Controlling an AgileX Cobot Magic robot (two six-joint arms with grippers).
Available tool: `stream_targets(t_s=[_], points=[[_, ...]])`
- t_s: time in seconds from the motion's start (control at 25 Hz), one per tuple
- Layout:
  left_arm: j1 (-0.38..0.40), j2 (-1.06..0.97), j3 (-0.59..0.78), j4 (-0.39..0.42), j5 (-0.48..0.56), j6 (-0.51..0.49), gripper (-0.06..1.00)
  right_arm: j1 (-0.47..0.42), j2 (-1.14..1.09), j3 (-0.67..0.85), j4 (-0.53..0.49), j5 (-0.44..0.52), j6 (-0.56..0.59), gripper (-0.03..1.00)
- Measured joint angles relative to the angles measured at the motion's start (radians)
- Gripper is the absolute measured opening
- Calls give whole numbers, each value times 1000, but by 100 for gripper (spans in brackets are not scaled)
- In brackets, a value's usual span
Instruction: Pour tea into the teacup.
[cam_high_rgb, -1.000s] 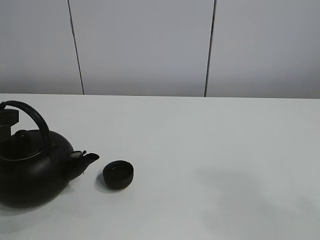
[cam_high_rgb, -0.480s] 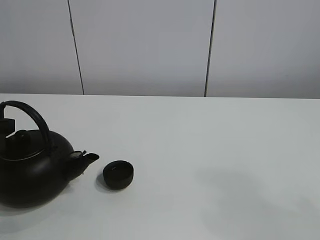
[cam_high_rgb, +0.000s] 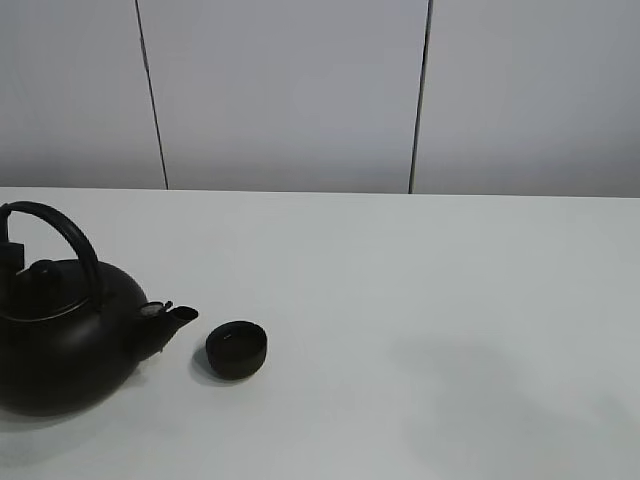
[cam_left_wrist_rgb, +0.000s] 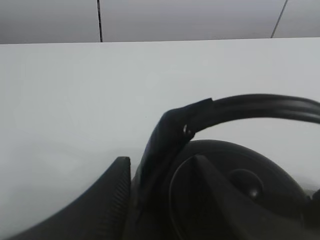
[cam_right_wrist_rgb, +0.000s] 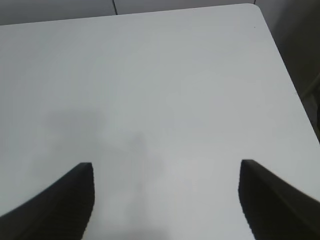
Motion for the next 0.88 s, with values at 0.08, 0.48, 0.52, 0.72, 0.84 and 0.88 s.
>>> stream_targets(t_s=[0.08,0.48,0.52,0.72,0.84,0.88], points=[[0,-24,21,-18,-1,0,29,0,0,0,0,0,0,54],[0,-113,99,-85,-8,0,29,0,0,0,0,0,0,54],[0,-114,102,-97,-8,-3,29,0,0,0,0,0,0,54],[0,-118,110,-174,-9,-9,29,0,0,0,0,1,0,54],[0,-124,102,-207,-9,-9,29,0,0,0,0,1,0,54],[0,-124,92,-213,-9,-9,29,0,0,0,0,1,0,54]])
